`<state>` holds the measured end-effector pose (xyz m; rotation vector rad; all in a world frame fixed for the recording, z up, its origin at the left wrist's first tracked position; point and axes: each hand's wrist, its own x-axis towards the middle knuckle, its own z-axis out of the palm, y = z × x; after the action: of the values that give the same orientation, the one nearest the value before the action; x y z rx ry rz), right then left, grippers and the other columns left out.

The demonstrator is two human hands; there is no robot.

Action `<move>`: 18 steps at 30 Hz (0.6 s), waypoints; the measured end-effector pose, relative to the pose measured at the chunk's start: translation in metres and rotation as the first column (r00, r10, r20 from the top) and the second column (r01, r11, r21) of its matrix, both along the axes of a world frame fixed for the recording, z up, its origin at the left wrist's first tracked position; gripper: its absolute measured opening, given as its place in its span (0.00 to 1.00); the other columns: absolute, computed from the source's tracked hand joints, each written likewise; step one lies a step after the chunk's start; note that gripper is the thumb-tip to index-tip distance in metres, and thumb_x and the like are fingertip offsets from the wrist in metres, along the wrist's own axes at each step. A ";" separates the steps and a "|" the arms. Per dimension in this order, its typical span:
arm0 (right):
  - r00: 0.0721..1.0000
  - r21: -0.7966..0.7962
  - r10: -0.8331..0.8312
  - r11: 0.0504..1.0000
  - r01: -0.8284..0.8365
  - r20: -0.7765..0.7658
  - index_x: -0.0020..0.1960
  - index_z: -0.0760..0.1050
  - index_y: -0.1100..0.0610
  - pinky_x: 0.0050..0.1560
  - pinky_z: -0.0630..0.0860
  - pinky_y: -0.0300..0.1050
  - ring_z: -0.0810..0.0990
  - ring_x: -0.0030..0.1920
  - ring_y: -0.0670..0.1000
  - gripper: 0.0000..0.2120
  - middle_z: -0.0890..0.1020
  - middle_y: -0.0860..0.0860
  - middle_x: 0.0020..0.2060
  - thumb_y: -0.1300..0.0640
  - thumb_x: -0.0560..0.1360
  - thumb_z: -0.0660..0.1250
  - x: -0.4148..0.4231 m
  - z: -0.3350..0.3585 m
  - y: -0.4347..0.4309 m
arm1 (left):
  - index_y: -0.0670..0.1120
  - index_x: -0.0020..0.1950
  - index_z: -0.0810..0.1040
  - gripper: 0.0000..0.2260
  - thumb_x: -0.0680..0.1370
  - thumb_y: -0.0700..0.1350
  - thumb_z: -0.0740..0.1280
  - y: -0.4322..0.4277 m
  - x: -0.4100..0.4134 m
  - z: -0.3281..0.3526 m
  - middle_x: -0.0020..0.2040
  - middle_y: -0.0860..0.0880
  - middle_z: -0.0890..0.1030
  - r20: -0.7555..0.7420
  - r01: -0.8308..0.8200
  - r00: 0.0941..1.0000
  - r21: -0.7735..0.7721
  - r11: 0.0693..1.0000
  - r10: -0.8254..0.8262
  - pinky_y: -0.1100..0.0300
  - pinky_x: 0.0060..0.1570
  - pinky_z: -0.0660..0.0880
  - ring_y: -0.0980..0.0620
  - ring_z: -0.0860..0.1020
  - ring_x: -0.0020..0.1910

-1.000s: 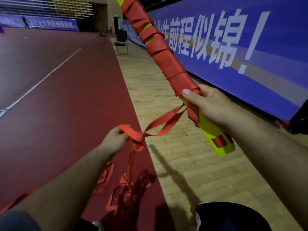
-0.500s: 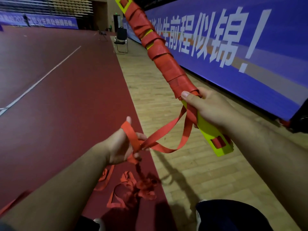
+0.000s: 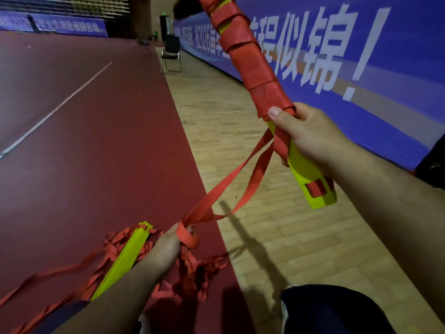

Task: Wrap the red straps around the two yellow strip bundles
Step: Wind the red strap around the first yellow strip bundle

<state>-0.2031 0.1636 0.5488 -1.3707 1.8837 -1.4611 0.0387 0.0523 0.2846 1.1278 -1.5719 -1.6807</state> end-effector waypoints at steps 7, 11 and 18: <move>0.999 0.032 -0.011 0.999 0.012 -0.039 0.48 0.78 0.44 0.29 0.77 0.44 0.82 0.27 0.48 0.07 0.82 0.50 0.36 0.41 0.78 0.68 -0.003 0.001 0.001 | 0.46 0.40 0.78 0.10 0.81 0.43 0.66 0.001 -0.010 0.018 0.30 0.53 0.78 -0.098 -0.164 0.984 -0.197 0.967 0.147 0.64 0.27 0.68 0.57 0.72 0.28; 0.997 0.059 -0.018 0.998 0.023 -0.075 0.54 0.78 0.42 0.30 0.78 0.43 0.84 0.30 0.46 0.10 0.84 0.49 0.40 0.39 0.77 0.68 -0.002 -0.001 -0.001 | 0.47 0.37 0.82 0.09 0.78 0.43 0.72 -0.003 -0.010 0.011 0.31 0.55 0.80 0.066 -0.021 0.997 -0.253 0.967 0.039 0.65 0.30 0.71 0.62 0.73 0.31; 1.000 0.021 -0.006 1.000 0.006 -0.013 0.55 0.78 0.46 0.32 0.79 0.47 0.83 0.29 0.50 0.12 0.84 0.54 0.41 0.41 0.77 0.68 0.004 0.008 -0.001 | 0.43 0.39 0.84 0.14 0.73 0.44 0.58 -0.012 -0.004 -0.022 0.40 0.43 0.86 0.499 0.087 0.863 -0.296 0.951 0.076 0.56 0.41 0.76 0.47 0.83 0.39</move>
<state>-0.1992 0.1624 0.5567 -1.3700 1.9070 -1.4348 0.0350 0.0400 0.2627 1.4674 -2.0716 -1.1221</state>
